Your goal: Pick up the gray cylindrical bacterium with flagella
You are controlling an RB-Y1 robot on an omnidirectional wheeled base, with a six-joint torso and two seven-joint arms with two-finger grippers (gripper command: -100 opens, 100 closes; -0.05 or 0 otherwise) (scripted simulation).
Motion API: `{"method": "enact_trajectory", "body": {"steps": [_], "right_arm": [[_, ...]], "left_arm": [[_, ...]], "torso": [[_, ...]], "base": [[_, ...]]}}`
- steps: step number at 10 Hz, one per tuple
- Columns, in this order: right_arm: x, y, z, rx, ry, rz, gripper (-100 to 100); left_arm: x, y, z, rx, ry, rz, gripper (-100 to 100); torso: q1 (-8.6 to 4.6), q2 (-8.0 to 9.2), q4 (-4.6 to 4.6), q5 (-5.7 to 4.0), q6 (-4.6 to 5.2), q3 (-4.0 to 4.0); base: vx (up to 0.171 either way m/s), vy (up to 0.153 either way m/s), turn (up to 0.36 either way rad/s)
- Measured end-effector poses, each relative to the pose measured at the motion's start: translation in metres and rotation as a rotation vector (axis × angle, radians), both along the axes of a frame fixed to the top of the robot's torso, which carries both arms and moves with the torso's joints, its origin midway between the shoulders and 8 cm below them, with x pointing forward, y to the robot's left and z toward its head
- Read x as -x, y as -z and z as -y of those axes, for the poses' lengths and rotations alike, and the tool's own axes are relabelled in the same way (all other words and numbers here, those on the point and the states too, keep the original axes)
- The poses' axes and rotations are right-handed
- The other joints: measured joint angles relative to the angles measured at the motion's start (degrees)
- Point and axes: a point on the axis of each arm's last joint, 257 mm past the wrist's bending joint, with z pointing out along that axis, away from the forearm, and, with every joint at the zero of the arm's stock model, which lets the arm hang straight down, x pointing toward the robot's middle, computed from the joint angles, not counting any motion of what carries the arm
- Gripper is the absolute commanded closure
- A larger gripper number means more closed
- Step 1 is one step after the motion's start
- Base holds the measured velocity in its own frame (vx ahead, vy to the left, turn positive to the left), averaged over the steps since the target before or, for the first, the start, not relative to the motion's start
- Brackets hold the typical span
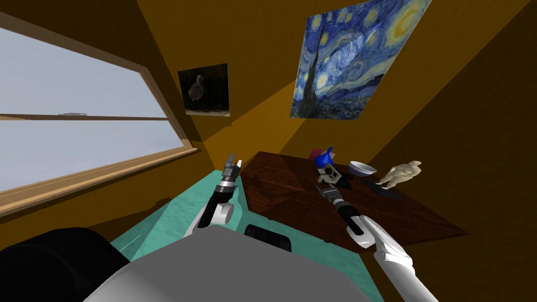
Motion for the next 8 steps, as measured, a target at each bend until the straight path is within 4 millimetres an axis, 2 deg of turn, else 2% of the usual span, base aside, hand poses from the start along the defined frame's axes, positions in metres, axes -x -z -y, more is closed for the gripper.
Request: {"method": "enact_trajectory", "body": {"steps": [2, 4, 6, 8], "right_arm": [[-0.014, 0.003, -0.009, -0.003, 0.001, -0.002, -100], [-0.027, -0.002, -0.007, -0.004, 0.011, 0.002, -100], [-0.040, 0.001, -0.021, -0.007, 0.004, 0.005, -100], [-0.051, -0.001, -0.020, -0.006, 0.013, 0.003, -100]], "left_arm": [[0.000, 0.000, 0.000, 0.000, 0.000, 0.000, 0], [0.000, 0.000, 0.000, 0.000, 0.000, 0.000, 0], [0.000, 0.000, 0.000, 0.000, 0.000, 0.000, 0], [0.000, 0.000, 0.000, 0.000, 0.000, 0.000, 0]], "torso": [[-0.12, 0.19, 0.04, -0.02, 0.01, 0.10], [0.02, 0.00, -0.01, 0.00, 0.02, 0.00], [-0.10, 0.23, 0.04, -0.02, 0.01, 0.13], [0.02, -0.03, -0.01, 0.00, 0.02, -0.01]], "base": [[-0.074, -0.044, 0.014], [-0.050, -0.023, 0.017], [-0.077, -0.039, 0.025], [-0.038, -0.029, 0.017]]}}
